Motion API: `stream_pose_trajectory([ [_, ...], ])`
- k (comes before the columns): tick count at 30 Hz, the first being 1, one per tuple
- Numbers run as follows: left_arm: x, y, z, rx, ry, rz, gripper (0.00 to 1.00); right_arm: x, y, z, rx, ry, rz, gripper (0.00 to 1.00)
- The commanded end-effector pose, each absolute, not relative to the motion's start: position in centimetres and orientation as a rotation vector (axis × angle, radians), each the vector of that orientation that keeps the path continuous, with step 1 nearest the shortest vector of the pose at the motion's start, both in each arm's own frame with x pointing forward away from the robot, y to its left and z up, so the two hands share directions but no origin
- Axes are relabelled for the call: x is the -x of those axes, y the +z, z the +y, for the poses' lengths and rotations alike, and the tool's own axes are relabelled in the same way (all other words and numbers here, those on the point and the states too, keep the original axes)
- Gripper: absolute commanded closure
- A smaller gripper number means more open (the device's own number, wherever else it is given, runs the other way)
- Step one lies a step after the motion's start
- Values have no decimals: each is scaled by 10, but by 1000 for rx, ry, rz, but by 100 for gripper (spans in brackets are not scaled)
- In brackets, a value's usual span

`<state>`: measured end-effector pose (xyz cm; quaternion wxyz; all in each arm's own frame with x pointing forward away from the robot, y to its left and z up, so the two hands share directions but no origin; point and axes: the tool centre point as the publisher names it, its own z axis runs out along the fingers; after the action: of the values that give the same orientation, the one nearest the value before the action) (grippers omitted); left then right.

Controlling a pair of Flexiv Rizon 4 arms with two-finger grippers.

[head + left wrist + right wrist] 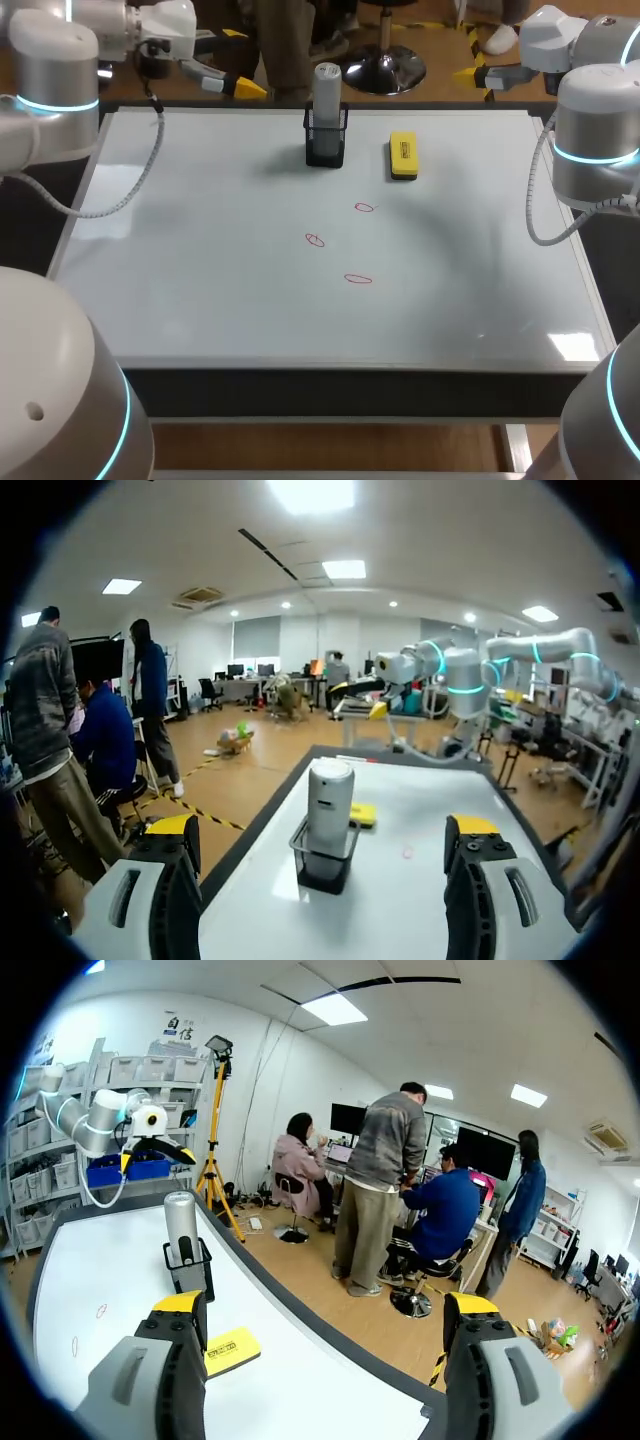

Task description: Pick up the inspection probe, press it on each red-marked spot on the whiteboard one by one, put down the probe, pick up the eraser, and wipe off all the red marks.

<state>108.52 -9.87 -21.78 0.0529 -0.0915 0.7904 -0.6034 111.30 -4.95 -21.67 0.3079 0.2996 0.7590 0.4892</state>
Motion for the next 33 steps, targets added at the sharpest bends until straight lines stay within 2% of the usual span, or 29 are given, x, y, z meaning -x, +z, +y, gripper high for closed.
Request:
stream_pose_trajectory([
  [1,-1098,-231,-115,219,-1903,2432,0,-1113,-217,-50,-792,1293,2008,0],
  [33,-1126,-281,-202,164,-2015,2419,0,-1113,-217,-50,-792,1293,2008,0],
])
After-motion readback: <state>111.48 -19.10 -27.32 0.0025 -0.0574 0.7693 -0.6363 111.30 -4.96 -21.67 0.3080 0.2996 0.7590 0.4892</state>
